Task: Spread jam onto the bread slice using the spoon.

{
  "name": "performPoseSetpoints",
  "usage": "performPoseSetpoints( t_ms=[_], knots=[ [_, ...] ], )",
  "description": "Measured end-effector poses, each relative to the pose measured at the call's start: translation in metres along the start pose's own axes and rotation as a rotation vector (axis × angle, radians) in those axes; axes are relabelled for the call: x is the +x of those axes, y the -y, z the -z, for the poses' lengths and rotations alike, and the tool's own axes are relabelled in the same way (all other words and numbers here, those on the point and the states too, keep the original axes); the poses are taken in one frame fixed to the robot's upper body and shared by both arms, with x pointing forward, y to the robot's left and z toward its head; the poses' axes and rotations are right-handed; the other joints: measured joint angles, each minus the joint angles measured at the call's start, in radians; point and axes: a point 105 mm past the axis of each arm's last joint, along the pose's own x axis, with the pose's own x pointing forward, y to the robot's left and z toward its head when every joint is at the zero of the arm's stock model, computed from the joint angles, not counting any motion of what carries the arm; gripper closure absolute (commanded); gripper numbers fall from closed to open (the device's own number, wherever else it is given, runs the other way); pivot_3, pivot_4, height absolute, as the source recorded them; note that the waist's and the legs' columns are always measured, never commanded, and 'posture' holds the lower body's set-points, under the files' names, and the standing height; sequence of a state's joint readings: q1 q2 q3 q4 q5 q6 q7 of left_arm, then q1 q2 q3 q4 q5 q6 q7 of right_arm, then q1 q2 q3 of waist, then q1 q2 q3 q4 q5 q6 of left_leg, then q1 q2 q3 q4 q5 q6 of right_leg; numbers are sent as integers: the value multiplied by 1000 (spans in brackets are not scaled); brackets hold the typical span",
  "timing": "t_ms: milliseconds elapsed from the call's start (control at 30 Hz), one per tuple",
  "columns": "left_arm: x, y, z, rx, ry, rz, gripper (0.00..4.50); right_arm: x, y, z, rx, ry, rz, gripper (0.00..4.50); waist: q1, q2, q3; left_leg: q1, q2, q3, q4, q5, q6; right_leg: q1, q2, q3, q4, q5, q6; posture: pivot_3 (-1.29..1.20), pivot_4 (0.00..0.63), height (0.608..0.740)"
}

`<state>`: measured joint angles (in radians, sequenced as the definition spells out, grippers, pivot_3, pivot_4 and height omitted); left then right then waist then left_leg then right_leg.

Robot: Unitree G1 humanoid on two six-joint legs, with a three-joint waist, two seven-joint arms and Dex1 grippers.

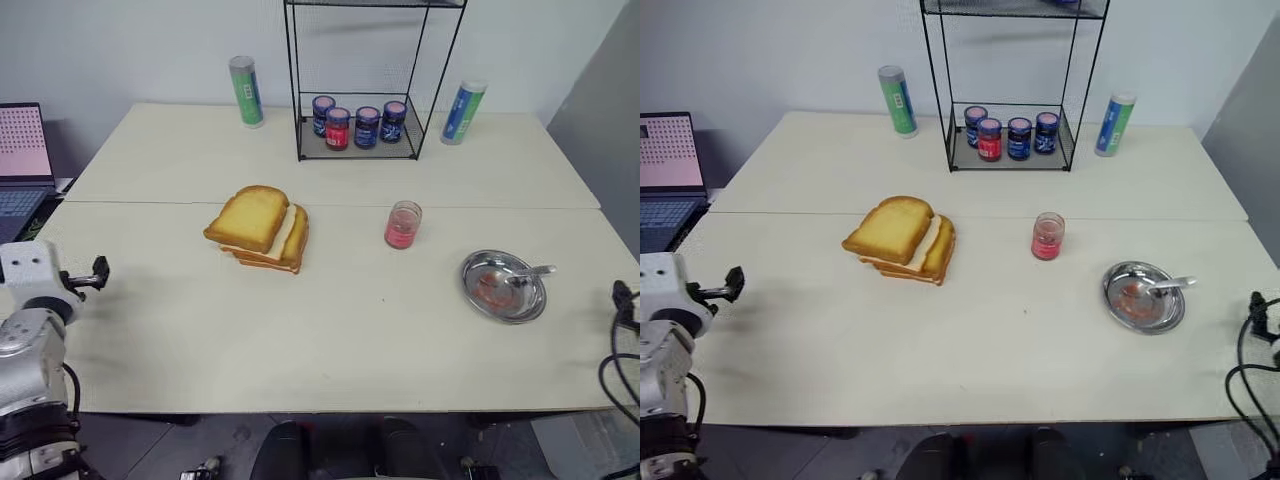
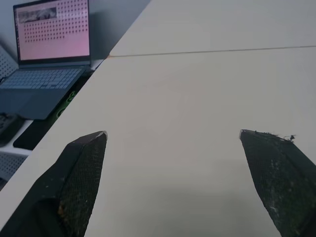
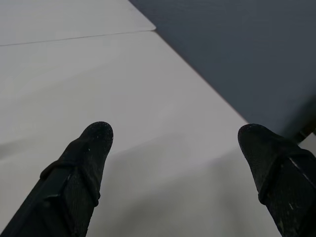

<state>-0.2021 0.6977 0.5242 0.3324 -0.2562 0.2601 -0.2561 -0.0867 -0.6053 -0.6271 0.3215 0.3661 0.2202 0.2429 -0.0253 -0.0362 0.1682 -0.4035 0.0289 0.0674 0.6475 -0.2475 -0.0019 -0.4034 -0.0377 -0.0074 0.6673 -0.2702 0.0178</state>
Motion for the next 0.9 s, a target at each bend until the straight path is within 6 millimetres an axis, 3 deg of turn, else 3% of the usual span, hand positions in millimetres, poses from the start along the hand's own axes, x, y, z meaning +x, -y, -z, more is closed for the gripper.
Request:
performPoseSetpoints(
  t_ms=[300, 400, 500, 533, 600, 733, 833, 900],
  knots=[
    [-2, 2, 5, 19, -13, 7, 0, 3, -4, -7, -4, 30, -3, 47, -1, 0, 0, 2, 0, 0, 0, 0, 0, 1, 0, 0, 2, 0, 0, 0, 150, 740],
    [-3, 10, 3, -4, -13, 81, 0, 3, -24, -19, -30, 66, -101, 47, -3, 0, 0, 3, 0, 2, 0, 0, 0, 0, 0, 1, 5, 0, 0, 0, 150, 740],
    [-4, 28, -8, -63, -4, 219, 0, -6, -76, -46, -46, 110, -377, 47, -5, 0, 0, 3, 1, 2, 1, 0, -1, -1, 0, 1, 9, -1, 0, 0, 150, 740],
    [-4, 38, -15, -93, -8, 287, 0, -17, -104, -57, -57, 112, -529, 47, -5, 0, 0, 3, 1, 1, 1, 1, -1, -1, 0, 0, 10, -1, 0, 0, 150, 740],
    [-3, 59, -29, -140, -9, 416, 0, -44, -153, -74, -78, 112, -801, 47, -4, 0, 0, 3, 1, -2, 2, 1, -2, 0, 1, -2, 10, -1, 0, 0, 150, 740],
    [0, 99, -51, -231, -25, 608, 0, -102, -229, -77, -70, 27, -1225, 47, 0, -1, 0, 2, 1, -4, 4, 2, -3, 0, 1, -3, 11, -1, 0, 0, 150, 740],
    [2, 121, -55, -248, -36, 684, 0, -132, -257, -75, -79, 5, -1399, 47, 1, -1, 0, 1, 0, -4, 5, 2, -3, 0, 1, -2, 10, -1, 0, 0, 150, 740],
    [8, 132, -47, -275, -75, 698, 0, -139, -271, -72, -74, -8, -1454, 47, 1, -2, 0, 0, 0, -5, 8, 1, -2, 0, 1, -3, 10, -1, 0, 0, 150, 740]
  ],
)
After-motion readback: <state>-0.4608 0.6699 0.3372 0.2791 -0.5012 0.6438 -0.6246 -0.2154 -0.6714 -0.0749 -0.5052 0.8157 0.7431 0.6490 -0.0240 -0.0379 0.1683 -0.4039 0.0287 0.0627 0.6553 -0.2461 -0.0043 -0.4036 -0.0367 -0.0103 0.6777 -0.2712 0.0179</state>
